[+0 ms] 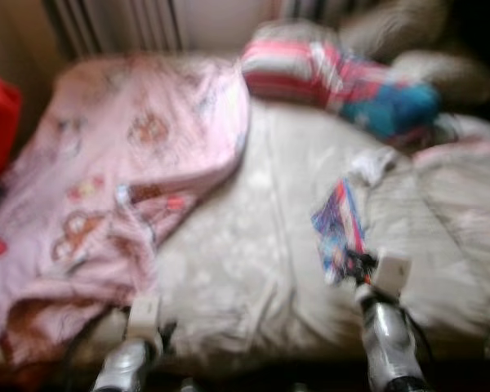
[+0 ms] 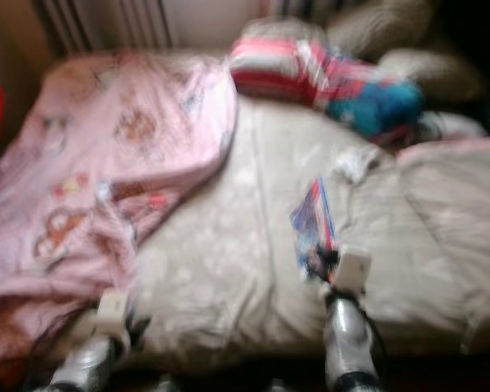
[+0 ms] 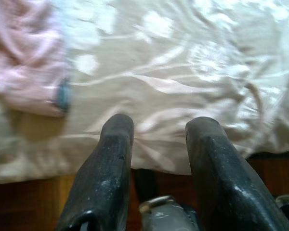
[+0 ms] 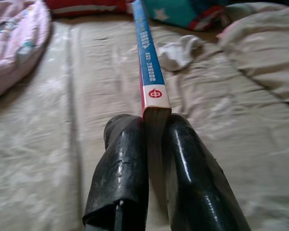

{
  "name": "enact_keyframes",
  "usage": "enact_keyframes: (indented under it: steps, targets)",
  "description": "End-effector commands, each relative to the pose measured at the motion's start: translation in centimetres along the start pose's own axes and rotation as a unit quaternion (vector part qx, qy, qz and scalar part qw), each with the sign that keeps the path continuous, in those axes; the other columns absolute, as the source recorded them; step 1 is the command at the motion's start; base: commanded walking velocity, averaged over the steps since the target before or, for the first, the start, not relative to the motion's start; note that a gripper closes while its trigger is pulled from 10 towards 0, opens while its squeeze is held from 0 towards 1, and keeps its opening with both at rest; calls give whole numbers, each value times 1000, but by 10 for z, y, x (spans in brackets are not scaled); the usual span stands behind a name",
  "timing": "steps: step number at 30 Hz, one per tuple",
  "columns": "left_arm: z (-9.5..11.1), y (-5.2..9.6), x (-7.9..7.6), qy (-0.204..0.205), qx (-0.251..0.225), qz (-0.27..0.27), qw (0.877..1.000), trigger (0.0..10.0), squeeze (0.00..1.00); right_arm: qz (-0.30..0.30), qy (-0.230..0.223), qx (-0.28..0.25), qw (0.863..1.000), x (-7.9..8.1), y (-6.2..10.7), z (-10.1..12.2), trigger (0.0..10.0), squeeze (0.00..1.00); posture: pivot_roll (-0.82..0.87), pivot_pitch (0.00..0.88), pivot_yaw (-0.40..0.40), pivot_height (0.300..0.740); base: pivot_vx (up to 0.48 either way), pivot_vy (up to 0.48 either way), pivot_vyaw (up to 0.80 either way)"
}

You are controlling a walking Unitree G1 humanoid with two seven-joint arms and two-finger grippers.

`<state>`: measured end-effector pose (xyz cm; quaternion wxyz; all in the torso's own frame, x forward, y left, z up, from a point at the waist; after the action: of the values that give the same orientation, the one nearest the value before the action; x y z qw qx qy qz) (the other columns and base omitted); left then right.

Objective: Clean up the room

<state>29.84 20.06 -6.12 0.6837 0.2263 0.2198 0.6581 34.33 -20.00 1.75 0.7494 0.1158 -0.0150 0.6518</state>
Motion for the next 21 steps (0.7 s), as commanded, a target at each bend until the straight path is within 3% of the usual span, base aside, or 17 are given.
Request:
enact_keyframes:
  steps: [1,16,21]
  targets:
    - [-12,5,11,0,19,15,1000,10000,0,13,-2,-11,1000,9,-1,4,10000,0,-59,147,12,740,0,-480,0]
    - [-7,3,11,2,11,16,1000,10000,0,29,13,-7,999,15,-3,4,10000,0,-58,155,14,740,0,-480,0]
    - [-5,3,11,1,9,14,1000,10000,0,33,13,-8,999,16,-3,4,10000,0,-59,159,13,740,0,-475,675]
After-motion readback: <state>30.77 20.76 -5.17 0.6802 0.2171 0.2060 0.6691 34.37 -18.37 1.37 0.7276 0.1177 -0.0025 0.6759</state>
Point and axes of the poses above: a point about 5 cm out from each wrist's last joint towards the gripper, its own y axis pointing back from the gripper into the wrist, its own z axis along the axis of the wrist's last joint, x = y × z, the point moved 5 cm from there along -y, pointing out of the wrist towards the gripper, and after that the axes turned 1 degree about -y, right-handed, at the moved point
